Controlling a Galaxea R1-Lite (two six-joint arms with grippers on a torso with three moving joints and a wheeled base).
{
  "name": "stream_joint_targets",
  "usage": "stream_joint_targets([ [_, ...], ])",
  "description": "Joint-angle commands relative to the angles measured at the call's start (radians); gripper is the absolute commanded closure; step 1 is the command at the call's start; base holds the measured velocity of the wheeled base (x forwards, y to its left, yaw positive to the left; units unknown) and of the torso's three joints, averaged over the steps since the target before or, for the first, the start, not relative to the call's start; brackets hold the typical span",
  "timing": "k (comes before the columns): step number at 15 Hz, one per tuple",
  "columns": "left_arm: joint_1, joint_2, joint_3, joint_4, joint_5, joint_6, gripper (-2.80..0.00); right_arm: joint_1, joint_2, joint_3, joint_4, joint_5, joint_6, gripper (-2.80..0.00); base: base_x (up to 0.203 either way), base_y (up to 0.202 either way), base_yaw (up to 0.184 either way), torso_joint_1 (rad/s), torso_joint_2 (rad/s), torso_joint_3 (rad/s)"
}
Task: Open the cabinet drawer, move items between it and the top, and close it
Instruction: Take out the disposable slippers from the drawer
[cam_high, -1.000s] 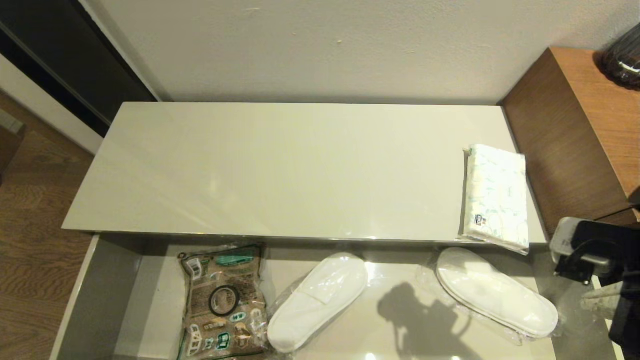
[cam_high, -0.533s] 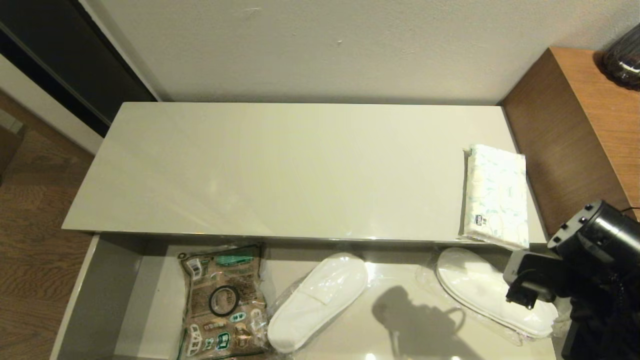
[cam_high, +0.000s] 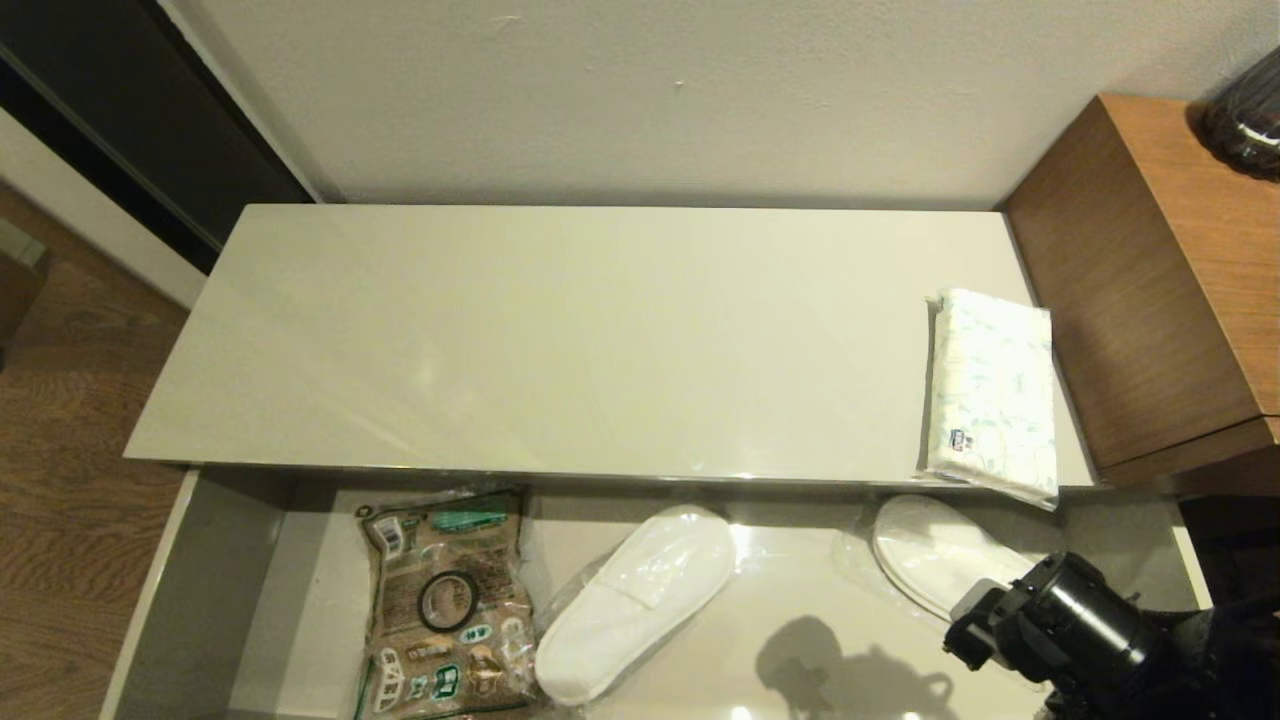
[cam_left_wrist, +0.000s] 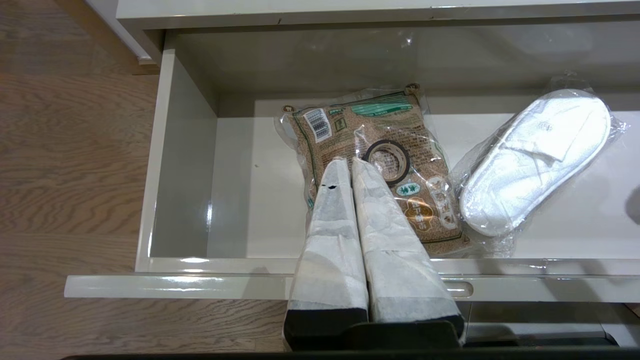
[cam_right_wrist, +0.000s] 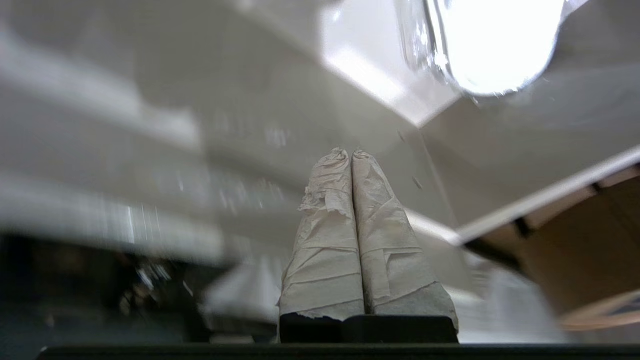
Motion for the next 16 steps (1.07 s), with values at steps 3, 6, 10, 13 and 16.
stream_joint_targets([
  [3,0.000,0.001,-0.001,0.000,0.000,0.000,0.00,-0.004,0.281,0.037,-0.373,-0.114,0.108,0.00,0.000,0.000,0.000,0.000,0.00,0.000],
  [6,0.000,0.001,-0.001,0.000,0.000,0.000,0.00,-0.042,0.377,0.054,-0.489,-0.185,0.133,0.00,0.000,0.000,0.000,0.000,0.00,0.000],
  [10,0.000,0.001,0.000,0.000,0.000,0.000,0.00,-0.204,0.526,0.034,-0.686,-0.204,0.063,0.00,0.000,0.000,0.000,0.000,0.00,0.000],
  [13,0.000,0.001,-0.001,0.000,0.000,0.000,0.00,-0.312,0.600,0.035,-0.845,-0.210,-0.052,0.00,0.000,0.000,0.000,0.000,0.00,0.000],
  [16,0.000,0.001,0.000,0.000,0.000,0.000,0.00,-0.402,0.672,0.032,-1.051,-0.204,-0.202,0.00,0.000,0.000,0.000,0.000,0.00,0.000],
])
